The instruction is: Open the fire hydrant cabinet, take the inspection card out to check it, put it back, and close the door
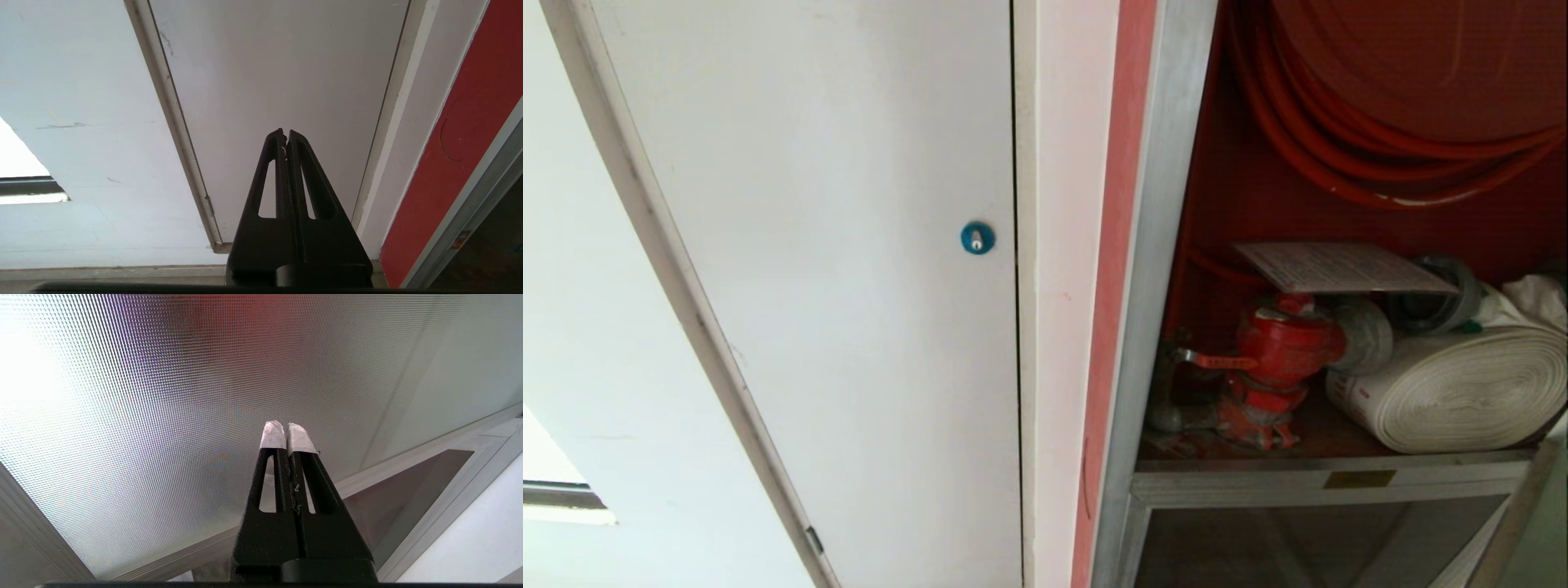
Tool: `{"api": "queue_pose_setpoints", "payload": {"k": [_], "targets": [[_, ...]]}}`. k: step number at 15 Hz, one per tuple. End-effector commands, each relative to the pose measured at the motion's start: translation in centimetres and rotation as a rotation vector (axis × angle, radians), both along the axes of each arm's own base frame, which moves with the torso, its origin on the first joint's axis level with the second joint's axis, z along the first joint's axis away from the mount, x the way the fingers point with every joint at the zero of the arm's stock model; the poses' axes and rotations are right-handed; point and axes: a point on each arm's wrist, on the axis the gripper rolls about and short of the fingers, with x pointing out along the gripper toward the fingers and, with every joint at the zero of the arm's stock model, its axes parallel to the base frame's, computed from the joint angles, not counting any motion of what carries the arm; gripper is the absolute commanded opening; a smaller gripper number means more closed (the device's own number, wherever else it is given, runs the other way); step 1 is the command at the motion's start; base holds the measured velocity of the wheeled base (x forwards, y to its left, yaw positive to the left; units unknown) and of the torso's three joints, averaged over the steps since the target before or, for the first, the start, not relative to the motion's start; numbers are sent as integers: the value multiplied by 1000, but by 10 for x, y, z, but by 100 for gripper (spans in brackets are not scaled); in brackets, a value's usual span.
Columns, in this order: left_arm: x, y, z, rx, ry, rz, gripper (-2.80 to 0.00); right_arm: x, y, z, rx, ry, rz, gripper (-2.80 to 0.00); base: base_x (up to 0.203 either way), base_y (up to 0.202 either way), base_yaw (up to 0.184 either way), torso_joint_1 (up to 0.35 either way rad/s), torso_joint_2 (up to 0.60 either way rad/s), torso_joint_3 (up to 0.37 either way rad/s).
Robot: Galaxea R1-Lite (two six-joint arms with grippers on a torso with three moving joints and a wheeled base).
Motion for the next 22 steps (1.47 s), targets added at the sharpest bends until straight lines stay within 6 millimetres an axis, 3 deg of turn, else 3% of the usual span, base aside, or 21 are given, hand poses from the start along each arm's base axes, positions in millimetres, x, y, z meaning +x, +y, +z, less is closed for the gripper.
{"api": "queue_pose_setpoints", "payload": {"k": [1,8,22], "targets": [[0,0,-2,0,6,0,-280,0,0,0,0,1,1,-280,0,0,0,0,0,0],[1,0,-2,1,7,0,-280,0,0,0,0,1,1,-280,-11,0,0,1,0,0],[1,0,-2,0,6,0,-280,0,0,0,0,1,1,-280,-195,0,1,2,2,2]]}}
